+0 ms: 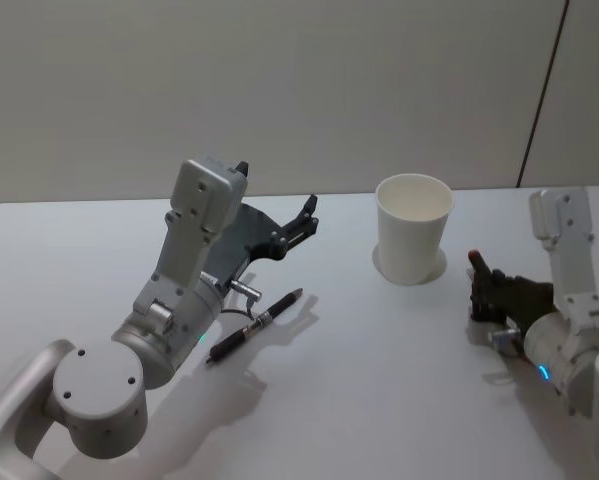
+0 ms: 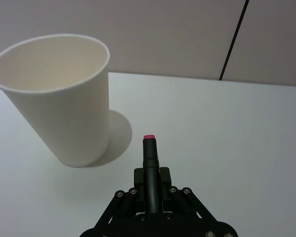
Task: Place the pen into the pen holder.
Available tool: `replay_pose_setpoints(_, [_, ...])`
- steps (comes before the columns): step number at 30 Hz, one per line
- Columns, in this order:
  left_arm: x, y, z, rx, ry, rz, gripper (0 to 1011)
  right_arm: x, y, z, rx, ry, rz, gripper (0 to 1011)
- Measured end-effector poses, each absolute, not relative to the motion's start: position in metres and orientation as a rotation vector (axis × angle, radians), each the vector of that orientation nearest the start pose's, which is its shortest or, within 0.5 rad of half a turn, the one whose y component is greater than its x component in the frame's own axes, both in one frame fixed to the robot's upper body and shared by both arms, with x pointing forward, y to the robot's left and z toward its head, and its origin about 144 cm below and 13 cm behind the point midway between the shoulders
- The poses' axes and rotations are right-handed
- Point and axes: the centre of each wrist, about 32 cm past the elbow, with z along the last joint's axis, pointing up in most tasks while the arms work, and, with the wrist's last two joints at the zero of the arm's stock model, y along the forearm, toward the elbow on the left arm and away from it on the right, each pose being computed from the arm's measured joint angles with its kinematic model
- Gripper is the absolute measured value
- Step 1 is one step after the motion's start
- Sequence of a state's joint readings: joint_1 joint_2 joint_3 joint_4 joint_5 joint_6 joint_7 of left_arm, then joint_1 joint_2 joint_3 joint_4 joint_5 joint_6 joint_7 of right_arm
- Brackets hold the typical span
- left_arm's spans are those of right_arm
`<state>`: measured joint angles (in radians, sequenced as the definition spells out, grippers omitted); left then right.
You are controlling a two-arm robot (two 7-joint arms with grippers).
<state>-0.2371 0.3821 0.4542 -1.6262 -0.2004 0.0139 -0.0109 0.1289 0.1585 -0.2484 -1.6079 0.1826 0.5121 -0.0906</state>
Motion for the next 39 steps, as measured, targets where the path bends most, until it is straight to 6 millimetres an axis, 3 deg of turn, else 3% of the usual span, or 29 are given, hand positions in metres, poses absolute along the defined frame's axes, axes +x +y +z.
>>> replay_pose_setpoints(39, [0.492, 0.198, 1.204, 0.061, -0.268, 1.124, 1001, 0.492, -0.22, 1.218, -0.051, -0.329, -1.345, 169])
